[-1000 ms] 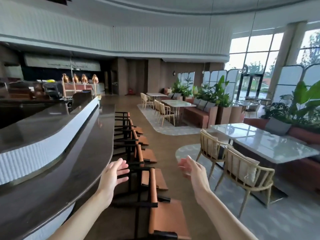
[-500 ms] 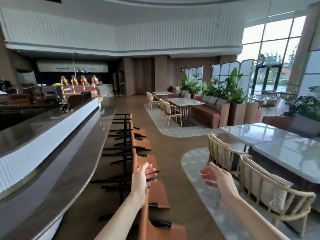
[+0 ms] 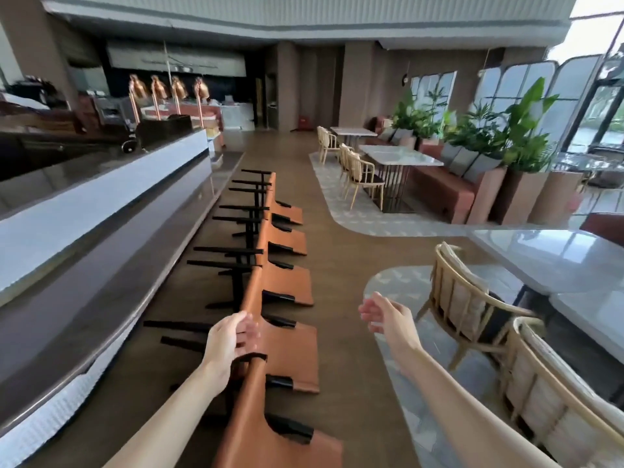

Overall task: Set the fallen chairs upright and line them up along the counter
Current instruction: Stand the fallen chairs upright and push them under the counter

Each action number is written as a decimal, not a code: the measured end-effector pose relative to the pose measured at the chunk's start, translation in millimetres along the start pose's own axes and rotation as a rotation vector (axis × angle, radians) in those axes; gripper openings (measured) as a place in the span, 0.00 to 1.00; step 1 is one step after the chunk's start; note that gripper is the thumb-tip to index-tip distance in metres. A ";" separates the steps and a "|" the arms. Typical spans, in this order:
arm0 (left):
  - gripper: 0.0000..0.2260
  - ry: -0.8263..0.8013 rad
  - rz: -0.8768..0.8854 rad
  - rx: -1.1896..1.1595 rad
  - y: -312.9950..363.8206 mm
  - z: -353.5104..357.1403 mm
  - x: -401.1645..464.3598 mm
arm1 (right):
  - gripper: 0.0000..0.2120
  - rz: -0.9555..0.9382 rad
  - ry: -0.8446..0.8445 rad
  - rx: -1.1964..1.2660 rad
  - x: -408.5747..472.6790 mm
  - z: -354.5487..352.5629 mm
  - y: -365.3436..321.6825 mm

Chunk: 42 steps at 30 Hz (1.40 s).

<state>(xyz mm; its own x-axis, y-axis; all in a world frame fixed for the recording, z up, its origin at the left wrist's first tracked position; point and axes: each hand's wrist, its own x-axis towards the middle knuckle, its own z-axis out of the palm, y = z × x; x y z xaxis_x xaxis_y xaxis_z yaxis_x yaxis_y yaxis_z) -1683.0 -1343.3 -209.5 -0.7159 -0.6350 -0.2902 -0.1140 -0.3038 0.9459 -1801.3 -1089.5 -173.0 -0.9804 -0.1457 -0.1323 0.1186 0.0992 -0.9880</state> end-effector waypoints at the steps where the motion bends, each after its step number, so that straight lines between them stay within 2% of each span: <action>1: 0.11 0.042 -0.007 -0.007 -5.5 2.1 19.8 | 0.14 0.020 -0.038 -0.010 29.1 4.9 5.1; 7: 0.13 0.363 -0.108 -0.141 -44.7 16.5 121.4 | 0.14 0.098 -0.256 -0.116 205.8 45.0 26.1; 13: 0.11 0.628 -0.240 -0.238 -107.5 28.6 132.3 | 0.14 0.236 -0.481 -0.259 304.6 111.4 73.7; 20: 0.11 0.895 -0.386 -0.347 -157.2 58.5 91.8 | 0.16 0.332 -0.784 -0.370 298.0 144.2 152.8; 26: 0.10 0.939 -0.343 -0.452 -165.3 118.0 97.5 | 0.18 0.334 -1.018 -0.433 270.3 138.0 164.1; 30: 0.11 1.012 -0.416 -0.497 -212.5 159.7 90.4 | 0.16 0.381 -1.074 -0.422 269.5 104.8 180.0; 36: 0.12 1.127 -0.627 -0.628 -295.4 212.6 74.7 | 0.18 0.606 -1.039 -0.609 305.6 73.8 239.0; 38: 0.11 1.212 -0.621 -0.699 -320.4 219.2 85.4 | 0.18 0.658 -1.052 -0.677 319.2 80.3 266.4; 42: 0.11 1.248 -0.600 -0.796 -357.1 221.6 118.3 | 0.18 0.645 -1.152 -0.773 327.5 100.7 316.8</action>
<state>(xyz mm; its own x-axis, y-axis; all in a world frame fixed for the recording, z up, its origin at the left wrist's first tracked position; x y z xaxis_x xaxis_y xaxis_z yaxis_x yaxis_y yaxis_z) -1879.6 -1152.6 -549.4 0.3310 -0.3281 -0.8848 0.4994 -0.7347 0.4592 -2069.1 -1204.8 -537.3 -0.1007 -0.5032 -0.8583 -0.0026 0.8628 -0.5056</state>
